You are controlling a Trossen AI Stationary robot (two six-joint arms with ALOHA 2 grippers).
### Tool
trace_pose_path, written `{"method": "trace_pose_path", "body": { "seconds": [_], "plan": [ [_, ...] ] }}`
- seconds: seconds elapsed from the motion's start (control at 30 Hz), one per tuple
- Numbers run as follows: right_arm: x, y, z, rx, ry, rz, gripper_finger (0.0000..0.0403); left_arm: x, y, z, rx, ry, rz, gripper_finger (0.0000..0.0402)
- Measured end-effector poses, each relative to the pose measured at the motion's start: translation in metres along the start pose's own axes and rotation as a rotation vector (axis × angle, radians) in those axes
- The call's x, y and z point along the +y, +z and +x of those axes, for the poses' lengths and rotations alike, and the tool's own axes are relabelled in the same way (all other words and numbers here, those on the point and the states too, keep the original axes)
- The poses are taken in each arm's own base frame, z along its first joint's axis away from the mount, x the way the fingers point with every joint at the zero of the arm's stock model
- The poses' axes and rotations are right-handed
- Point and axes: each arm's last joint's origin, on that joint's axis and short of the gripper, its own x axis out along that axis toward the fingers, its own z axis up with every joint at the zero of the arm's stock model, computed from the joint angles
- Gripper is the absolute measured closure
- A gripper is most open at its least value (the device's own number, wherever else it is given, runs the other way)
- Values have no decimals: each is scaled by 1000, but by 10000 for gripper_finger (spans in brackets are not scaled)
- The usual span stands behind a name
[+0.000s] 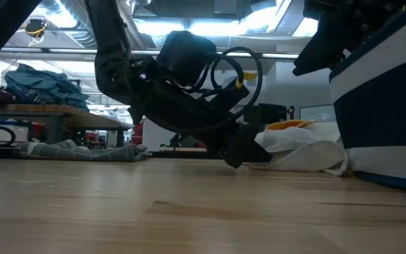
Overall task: Fold towel
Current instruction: Fold the white towel
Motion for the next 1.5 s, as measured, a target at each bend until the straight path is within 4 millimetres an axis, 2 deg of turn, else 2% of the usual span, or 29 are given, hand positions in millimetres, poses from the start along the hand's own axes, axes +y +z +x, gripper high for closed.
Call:
{"method": "trace_pose_path", "body": {
  "seconds": [0.27,0.33,0.5,0.67,1.0,1.27,1.5],
  "plan": [
    [0,0,0,5,9,0,260,-3,0,-1,-2,-6,16,381],
    [0,0,0,5,9,1,260,-5,2,-3,-7,-12,26,394],
    [0,0,0,4,9,1,260,-5,21,-13,-27,4,132,398],
    [0,0,0,4,6,0,260,8,55,-31,-43,69,227,399],
    [1,5,0,-63,-14,16,260,54,113,-78,3,200,424,400],
    [6,21,-2,-229,6,68,260,91,149,-121,-13,285,450,401],
    [11,30,2,-324,33,21,260,108,173,-152,-97,342,455,401]
  ]
}}
